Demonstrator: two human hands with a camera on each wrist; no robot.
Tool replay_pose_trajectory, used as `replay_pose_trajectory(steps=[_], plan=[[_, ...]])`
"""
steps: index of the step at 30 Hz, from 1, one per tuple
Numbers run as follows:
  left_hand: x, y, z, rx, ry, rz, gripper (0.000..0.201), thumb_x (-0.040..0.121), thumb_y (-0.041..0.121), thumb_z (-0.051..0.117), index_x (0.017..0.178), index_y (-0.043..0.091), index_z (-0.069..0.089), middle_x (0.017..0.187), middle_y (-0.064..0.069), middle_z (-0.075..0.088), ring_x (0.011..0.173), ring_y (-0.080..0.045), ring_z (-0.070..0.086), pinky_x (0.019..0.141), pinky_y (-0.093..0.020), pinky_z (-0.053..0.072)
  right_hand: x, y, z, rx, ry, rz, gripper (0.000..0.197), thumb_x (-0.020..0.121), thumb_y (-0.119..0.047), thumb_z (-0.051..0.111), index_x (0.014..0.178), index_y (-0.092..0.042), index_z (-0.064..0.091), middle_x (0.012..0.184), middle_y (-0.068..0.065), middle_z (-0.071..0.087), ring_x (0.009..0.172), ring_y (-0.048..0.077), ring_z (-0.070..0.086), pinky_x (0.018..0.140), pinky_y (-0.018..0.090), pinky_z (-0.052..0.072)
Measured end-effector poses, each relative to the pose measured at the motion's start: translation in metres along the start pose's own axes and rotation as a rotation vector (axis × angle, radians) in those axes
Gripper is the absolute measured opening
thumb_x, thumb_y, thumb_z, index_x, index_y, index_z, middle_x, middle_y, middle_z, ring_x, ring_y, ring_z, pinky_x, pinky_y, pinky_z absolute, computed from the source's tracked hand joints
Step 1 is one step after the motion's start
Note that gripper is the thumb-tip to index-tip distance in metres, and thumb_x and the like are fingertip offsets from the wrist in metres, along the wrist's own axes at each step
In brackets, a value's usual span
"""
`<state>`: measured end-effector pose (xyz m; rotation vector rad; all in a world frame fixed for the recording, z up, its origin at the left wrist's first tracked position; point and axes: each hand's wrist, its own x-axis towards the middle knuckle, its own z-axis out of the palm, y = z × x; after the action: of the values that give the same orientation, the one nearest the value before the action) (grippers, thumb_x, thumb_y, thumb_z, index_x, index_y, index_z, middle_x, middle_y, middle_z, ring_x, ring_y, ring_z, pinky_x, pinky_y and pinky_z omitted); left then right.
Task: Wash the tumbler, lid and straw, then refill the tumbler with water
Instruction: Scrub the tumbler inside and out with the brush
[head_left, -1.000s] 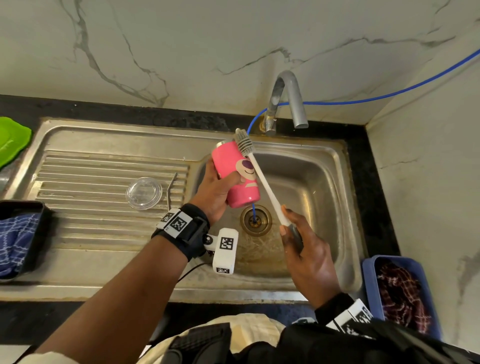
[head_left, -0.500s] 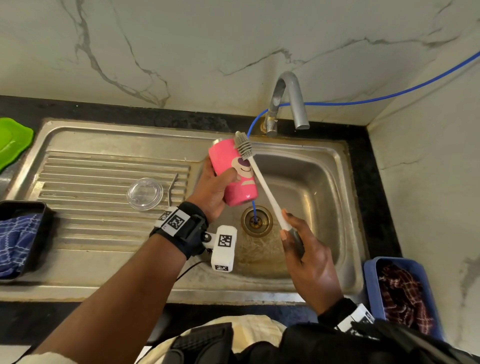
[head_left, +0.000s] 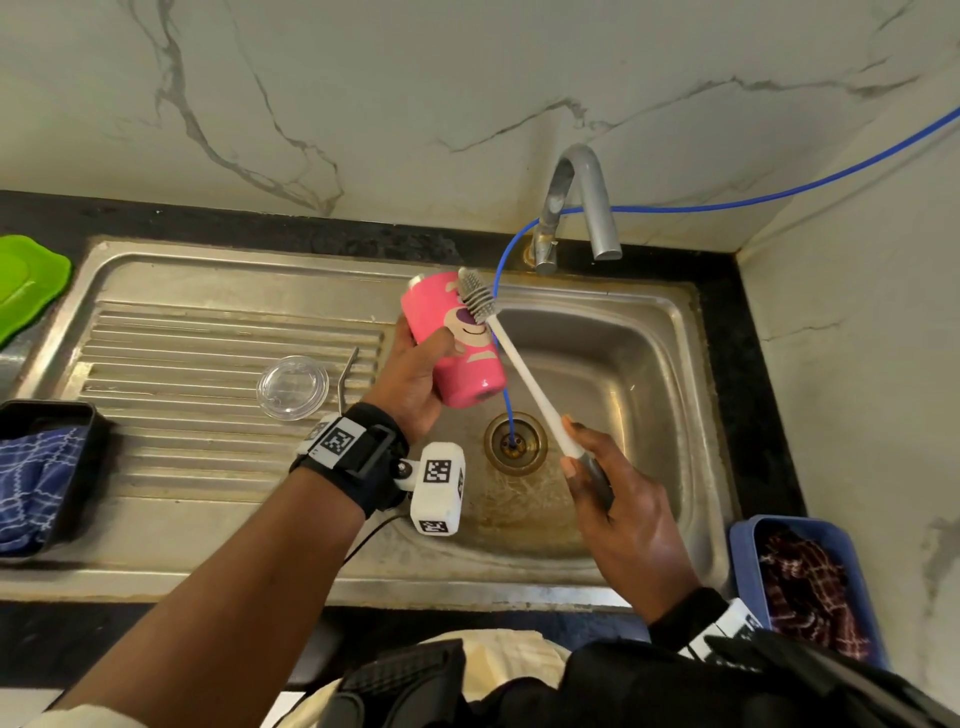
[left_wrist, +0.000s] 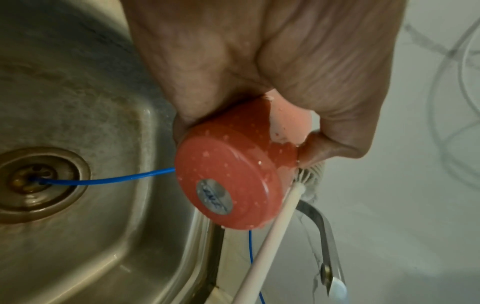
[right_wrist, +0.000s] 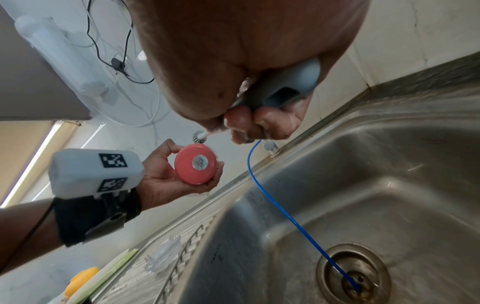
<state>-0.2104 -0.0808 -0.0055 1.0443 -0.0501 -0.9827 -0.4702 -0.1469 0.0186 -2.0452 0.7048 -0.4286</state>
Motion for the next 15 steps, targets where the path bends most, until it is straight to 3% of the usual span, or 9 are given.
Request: replay_pose_trajectory(steps=[3,7,11,15], plan=[[0.001,0.007,-0.006,0.005,0.035,0.008,0.088,0.070,0.007,0.074,0.151,0.021,0.042,0.132,-0.016,0.065,0.106,-0.029,0.073,0.077,-0.050,0.061,-0.010,-0.001,0.000,0.009,-0.033,-0.001,0.038,0.105,-0.023,0.057,0.142,-0.029,0.054,0.089,-0.037,0.064,0.069,-0.005,0.065,0.060,0.006,0.044],[-0.006,-0.002,0.003,0.062,0.001,-0.004,0.086,0.072,0.005,0.078,0.149,0.020,0.042,0.126,-0.011,0.068,0.103,-0.027,0.074,0.077,-0.049,0.062,-0.002,0.000,0.002,-0.003,0.009,0.003,0.038,0.104,-0.011,0.061,0.141,-0.018,0.059,0.087,-0.044,0.061,0.072,-0.016,0.061,0.063,0.000,0.042],[-0.007,-0.012,0.009,0.083,-0.029,-0.046,0.089,0.072,0.005,0.078,0.151,0.024,0.039,0.138,-0.017,0.063,0.116,-0.035,0.069,0.079,-0.051,0.062,0.004,-0.002,0.001,0.012,0.019,0.015,0.039,0.105,-0.011,0.060,0.143,-0.022,0.056,0.083,-0.043,0.062,0.070,-0.015,0.062,0.060,0.001,0.042],[-0.002,-0.004,0.004,0.029,0.018,0.001,0.099,0.060,0.014,0.087,0.148,0.020,0.043,0.134,-0.016,0.065,0.113,-0.033,0.070,0.084,-0.055,0.062,-0.010,0.000,0.001,0.007,0.004,0.002,0.038,0.104,-0.015,0.059,0.142,-0.019,0.057,0.082,-0.042,0.061,0.066,-0.013,0.061,0.060,0.000,0.040]])
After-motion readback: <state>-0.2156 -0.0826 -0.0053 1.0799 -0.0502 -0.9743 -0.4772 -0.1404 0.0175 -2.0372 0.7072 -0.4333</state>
